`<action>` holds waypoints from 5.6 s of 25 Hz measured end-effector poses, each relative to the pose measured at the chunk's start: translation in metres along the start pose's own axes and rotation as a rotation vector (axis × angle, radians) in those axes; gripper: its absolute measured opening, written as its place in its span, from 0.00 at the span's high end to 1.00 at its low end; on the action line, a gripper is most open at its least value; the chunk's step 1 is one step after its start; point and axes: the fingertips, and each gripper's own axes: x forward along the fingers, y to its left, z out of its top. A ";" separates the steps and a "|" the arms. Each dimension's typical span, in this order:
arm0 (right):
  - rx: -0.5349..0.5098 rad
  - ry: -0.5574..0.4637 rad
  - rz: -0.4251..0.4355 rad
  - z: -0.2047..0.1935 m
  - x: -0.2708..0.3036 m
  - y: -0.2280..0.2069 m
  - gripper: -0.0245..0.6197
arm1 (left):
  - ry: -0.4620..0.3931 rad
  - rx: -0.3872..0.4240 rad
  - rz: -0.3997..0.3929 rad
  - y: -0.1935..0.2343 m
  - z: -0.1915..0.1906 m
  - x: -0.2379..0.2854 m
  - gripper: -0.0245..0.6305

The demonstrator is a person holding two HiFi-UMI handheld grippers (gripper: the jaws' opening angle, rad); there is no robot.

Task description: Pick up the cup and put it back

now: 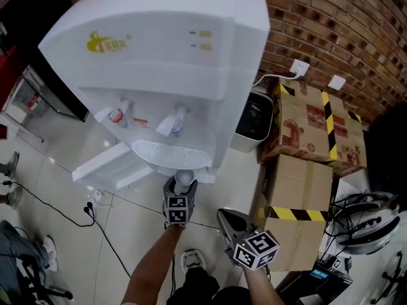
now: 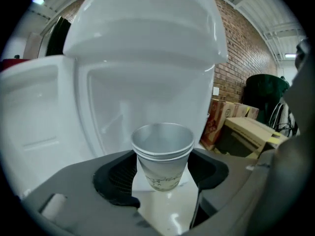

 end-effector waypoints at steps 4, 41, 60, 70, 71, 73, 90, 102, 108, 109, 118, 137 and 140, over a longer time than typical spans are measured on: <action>0.023 0.027 -0.012 0.049 -0.041 0.044 0.94 | 0.019 -0.054 0.004 -0.014 0.039 -0.097 0.46; -0.216 0.044 -0.079 0.272 -0.453 0.398 0.94 | -0.155 -0.133 -0.035 -0.201 0.329 -0.792 0.46; -0.130 0.031 -0.130 0.197 -0.510 0.469 0.94 | -0.158 -0.077 -0.101 -0.217 0.272 -0.864 0.46; -0.162 0.018 -0.114 0.216 -0.512 0.462 0.94 | -0.179 -0.060 -0.099 -0.228 0.283 -0.854 0.46; -0.161 0.016 -0.111 0.217 -0.512 0.461 0.94 | -0.182 -0.064 -0.100 -0.229 0.285 -0.853 0.46; -0.158 0.012 -0.106 0.221 -0.512 0.459 0.94 | -0.188 -0.071 -0.097 -0.230 0.291 -0.852 0.46; -0.161 0.006 -0.079 0.230 -0.508 0.459 0.94 | -0.209 -0.087 -0.084 -0.233 0.303 -0.852 0.46; -0.146 0.017 -0.074 0.225 -0.503 0.464 0.94 | -0.192 -0.097 -0.087 -0.226 0.301 -0.849 0.46; -0.135 0.021 -0.065 0.223 -0.489 0.463 0.94 | -0.171 -0.093 -0.083 -0.220 0.296 -0.841 0.46; -0.135 0.022 -0.064 0.224 -0.486 0.462 0.94 | -0.168 -0.092 -0.081 -0.218 0.296 -0.839 0.46; -0.127 0.073 -0.043 0.222 -0.454 0.413 0.94 | -0.121 -0.095 -0.066 -0.216 0.295 -0.788 0.46; -0.148 0.167 -0.027 0.220 -0.300 0.269 0.94 | -0.024 -0.082 0.016 -0.142 0.269 -0.569 0.46; -0.158 0.183 -0.046 0.211 -0.263 0.247 0.94 | -0.006 -0.070 -0.008 -0.128 0.257 -0.527 0.46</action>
